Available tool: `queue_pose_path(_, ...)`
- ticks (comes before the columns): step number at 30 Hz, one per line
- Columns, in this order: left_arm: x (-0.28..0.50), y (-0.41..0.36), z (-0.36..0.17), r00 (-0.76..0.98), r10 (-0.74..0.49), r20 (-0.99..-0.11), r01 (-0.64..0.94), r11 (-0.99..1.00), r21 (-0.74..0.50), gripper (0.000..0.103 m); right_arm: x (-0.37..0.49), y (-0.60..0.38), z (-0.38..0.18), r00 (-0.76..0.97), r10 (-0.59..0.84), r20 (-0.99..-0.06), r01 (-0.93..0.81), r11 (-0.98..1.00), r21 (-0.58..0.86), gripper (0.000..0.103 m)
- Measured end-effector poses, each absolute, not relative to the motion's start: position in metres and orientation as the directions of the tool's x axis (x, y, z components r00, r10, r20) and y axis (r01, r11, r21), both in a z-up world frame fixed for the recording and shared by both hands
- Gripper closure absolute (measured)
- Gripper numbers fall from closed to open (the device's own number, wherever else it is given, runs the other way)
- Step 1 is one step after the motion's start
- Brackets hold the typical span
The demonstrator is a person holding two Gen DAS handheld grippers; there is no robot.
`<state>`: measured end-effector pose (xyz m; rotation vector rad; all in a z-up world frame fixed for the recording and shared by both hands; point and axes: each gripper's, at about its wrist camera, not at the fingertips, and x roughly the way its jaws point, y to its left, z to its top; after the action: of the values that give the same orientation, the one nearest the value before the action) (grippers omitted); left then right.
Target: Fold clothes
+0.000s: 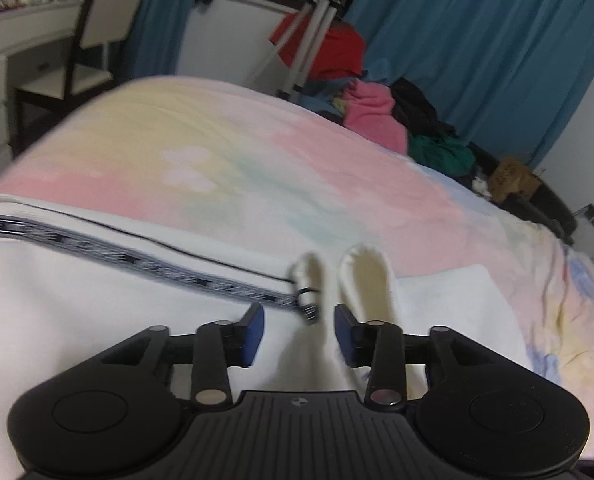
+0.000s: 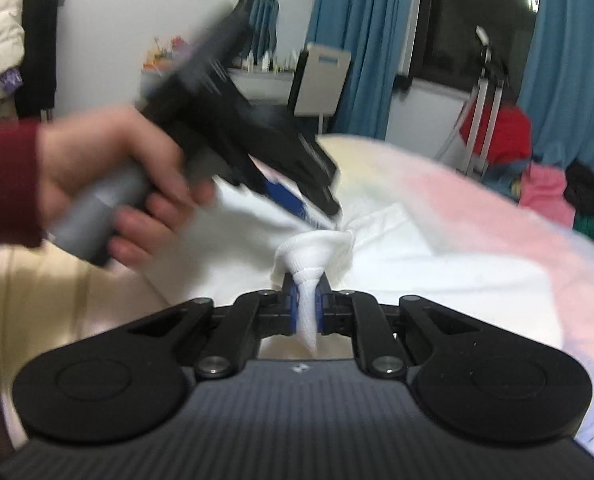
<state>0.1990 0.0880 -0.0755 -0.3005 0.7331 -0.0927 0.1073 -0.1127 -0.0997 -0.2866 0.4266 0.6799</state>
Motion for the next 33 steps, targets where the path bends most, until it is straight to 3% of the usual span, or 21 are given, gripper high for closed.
queue_pose_path(4,0.155,0.107,-0.049,0.768,-0.086,-0.635,-0.086,0.968,-0.235,0.037,0.123,-0.112,-0.113,0.678,0.54,-0.499,-0.644,0.763,-0.048,0.089)
queue_pose_path(6,0.128,0.121,-0.036,0.782,-0.046,-0.622,-0.136,0.961,-0.242,0.015,0.127,-0.114,-0.113,0.675,0.544,-0.498,-0.636,0.772,-0.019,0.085)
queue_pose_path(7,0.115,0.129,-0.03,0.787,-0.028,-0.616,-0.161,0.955,-0.249,0.014,0.128,-0.116,-0.112,0.669,0.548,-0.503,-0.634,0.773,-0.001,0.078)
queue_pose_path(8,0.104,0.139,-0.025,0.787,-0.014,-0.617,-0.187,0.947,-0.26,0.012,0.127,-0.117,-0.112,0.659,0.553,-0.51,-0.634,0.773,0.02,0.062)
queue_pose_path(11,0.074,0.172,-0.015,0.778,0.015,-0.629,-0.27,0.91,-0.313,0.004,0.125,-0.126,-0.11,0.609,0.602,-0.517,-0.653,0.75,0.104,0.028)
queue_pose_path(12,0.066,0.185,-0.014,0.778,0.015,-0.628,-0.297,0.89,-0.346,0.002,0.121,-0.129,-0.108,0.603,0.617,-0.505,-0.66,0.742,0.119,0.027)
queue_pose_path(21,0.067,0.287,-0.08,0.705,-0.169,-0.689,-0.534,0.513,-0.672,0.006,0.109,-0.147,-0.091,0.68,0.588,-0.439,-0.59,0.794,0.149,0.027)
queue_pose_path(23,0.073,0.301,-0.092,0.693,-0.154,-0.704,-0.577,0.466,-0.671,0.012,0.115,-0.154,-0.092,0.709,0.547,-0.446,-0.537,0.828,0.161,0.027)
queue_pose_path(28,0.08,0.335,-0.11,0.699,-0.061,-0.712,-0.651,0.356,-0.67,0.014,0.137,-0.168,-0.102,0.764,0.429,-0.481,-0.402,0.901,0.164,0.027)
queue_pose_path(33,0.085,0.366,-0.117,0.728,0.042,-0.684,-0.661,0.305,-0.685,0.028,0.148,-0.17,-0.11,0.777,0.397,-0.488,-0.354,0.917,0.183,0.027)
